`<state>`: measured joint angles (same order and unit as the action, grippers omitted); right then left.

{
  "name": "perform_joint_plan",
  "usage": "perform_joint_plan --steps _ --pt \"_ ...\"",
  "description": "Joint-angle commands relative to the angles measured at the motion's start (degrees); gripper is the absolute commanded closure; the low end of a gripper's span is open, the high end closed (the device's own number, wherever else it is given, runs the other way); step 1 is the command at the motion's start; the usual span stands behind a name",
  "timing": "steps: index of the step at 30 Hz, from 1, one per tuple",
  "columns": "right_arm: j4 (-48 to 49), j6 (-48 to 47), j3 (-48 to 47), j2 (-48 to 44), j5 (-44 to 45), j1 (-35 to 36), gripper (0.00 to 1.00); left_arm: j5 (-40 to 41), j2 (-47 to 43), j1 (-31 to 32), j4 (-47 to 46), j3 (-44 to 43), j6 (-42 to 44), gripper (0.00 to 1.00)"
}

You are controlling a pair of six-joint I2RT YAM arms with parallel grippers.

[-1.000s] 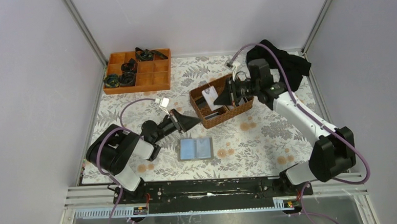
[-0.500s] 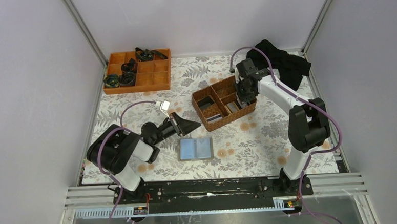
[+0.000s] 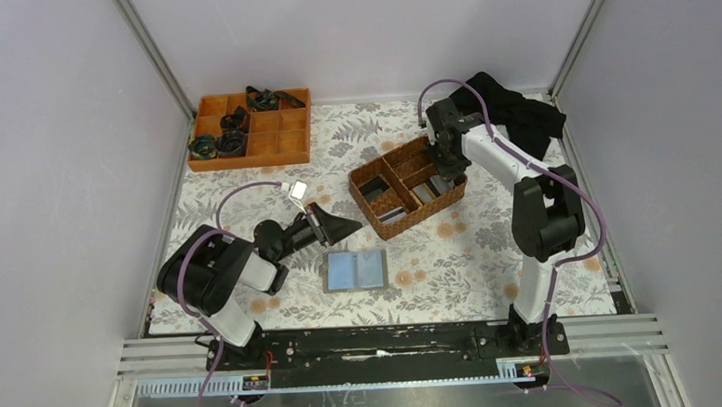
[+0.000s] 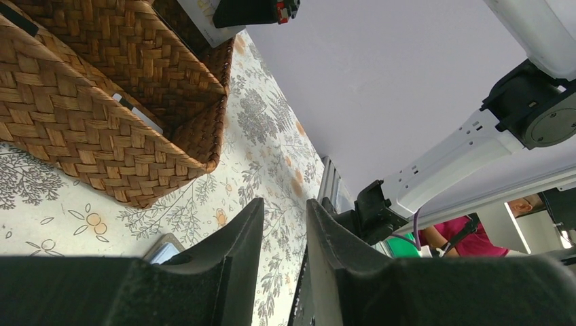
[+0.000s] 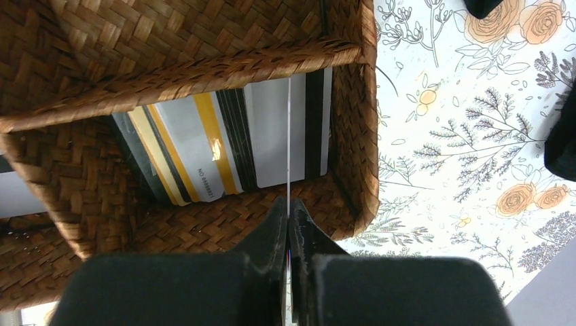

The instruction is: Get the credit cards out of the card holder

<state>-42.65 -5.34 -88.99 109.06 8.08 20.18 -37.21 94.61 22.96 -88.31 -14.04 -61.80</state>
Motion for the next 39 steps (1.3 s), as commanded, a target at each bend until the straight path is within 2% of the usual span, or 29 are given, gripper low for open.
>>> perform_joint_plan --steps 1,8,10,12,13,16,17,25,28,33,37,38,39 --pt "-0.4 -1.3 -2.9 1.5 1.0 -0.9 1.0 -2.0 0.7 -1.1 -3.6 -0.8 1.1 0.64" --pt "1.6 -1.8 -2.8 2.4 1.2 -1.2 1.0 -3.0 1.6 -1.6 -3.7 -1.3 1.0 0.64" --pt "2.7 -2.2 -2.1 1.9 3.1 -1.2 0.93 -3.2 1.7 -1.6 -3.6 -1.5 0.9 0.64" --pt "3.8 -2.8 -1.4 1.1 4.4 -1.2 0.92 -3.3 1.9 -1.6 -3.7 -1.6 0.7 0.64" --pt "4.1 -2.8 -1.1 0.8 5.1 -1.3 0.89 -3.3 2.0 -1.6 -3.6 -1.6 0.7 0.64" --pt "4.9 -2.8 -0.7 -0.1 6.5 -1.3 0.53 -3.7 2.1 -1.6 -3.6 -1.9 0.6 0.65" --pt "5.3 -2.7 -0.4 -0.3 6.9 -1.3 0.49 -3.8 2.1 -1.6 -3.7 -1.9 0.5 0.65" --pt "10.4 -1.0 2.8 -7.2 8.8 -1.3 0.47 -4.4 2.1 -1.6 -3.6 -2.0 0.5 0.65" --pt "13.8 -0.3 6.0 -13.0 3.7 -1.0 0.48 -4.2 1.9 -1.6 -3.6 -2.1 0.4 0.65" --pt "19.6 1.9 10.9 -22.1 -10.2 1.1 0.48 -1.3 0.2 -1.1 -2.9 -1.2 1.0 0.63" --pt "21.5 3.4 15.3 -25.0 -16.6 4.7 0.51 -0.2 -1.6 1.0 -0.1 -1.2 2.2 0.69" --pt "22.3 3.8 17.0 -25.5 -17.6 5.8 0.52 0.2 -2.4 1.8 1.6 -1.2 2.9 0.74" --pt "23.7 4.3 19.1 -26.0 -18.9 7.1 0.53 0.7 -3.6 2.5 4.5 -1.5 4.3 0.85"
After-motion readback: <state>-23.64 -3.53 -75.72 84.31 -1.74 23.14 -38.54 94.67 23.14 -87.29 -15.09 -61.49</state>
